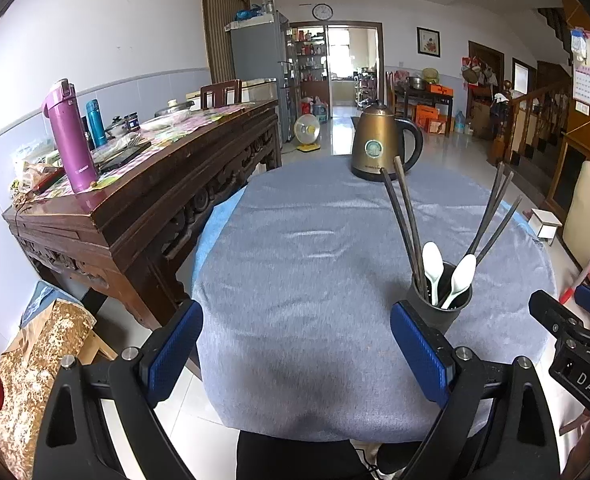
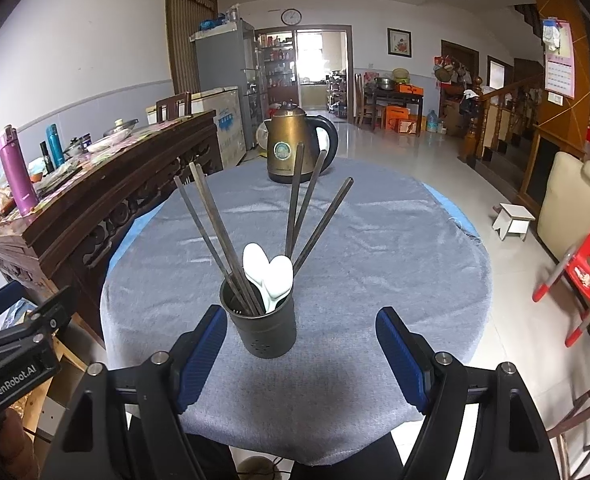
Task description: Organize utensils
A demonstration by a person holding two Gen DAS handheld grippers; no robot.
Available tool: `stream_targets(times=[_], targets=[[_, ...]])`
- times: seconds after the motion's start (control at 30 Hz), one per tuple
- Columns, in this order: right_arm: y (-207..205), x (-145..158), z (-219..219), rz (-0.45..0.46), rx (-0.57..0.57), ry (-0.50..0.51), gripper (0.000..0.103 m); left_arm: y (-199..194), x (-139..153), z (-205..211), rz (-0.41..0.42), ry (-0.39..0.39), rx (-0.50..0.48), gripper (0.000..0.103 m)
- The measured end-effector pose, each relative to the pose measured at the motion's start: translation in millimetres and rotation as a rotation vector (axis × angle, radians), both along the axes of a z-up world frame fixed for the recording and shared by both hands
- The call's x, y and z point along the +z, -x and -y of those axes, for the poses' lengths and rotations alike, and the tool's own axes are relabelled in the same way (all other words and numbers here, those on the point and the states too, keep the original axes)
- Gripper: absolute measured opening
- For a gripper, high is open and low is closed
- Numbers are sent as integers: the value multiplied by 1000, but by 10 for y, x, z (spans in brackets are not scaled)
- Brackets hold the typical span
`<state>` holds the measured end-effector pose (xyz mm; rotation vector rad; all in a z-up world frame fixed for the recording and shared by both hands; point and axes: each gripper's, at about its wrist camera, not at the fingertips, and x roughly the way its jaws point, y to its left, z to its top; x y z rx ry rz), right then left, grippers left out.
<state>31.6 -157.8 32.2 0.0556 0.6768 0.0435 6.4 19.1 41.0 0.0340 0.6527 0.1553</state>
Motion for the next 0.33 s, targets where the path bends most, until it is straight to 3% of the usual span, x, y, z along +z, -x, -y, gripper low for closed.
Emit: stream_targets(times=[0.33], targets=[[-128,-55,77,9,15,-26,80,-157,-11,122,4,-17,-31,95]])
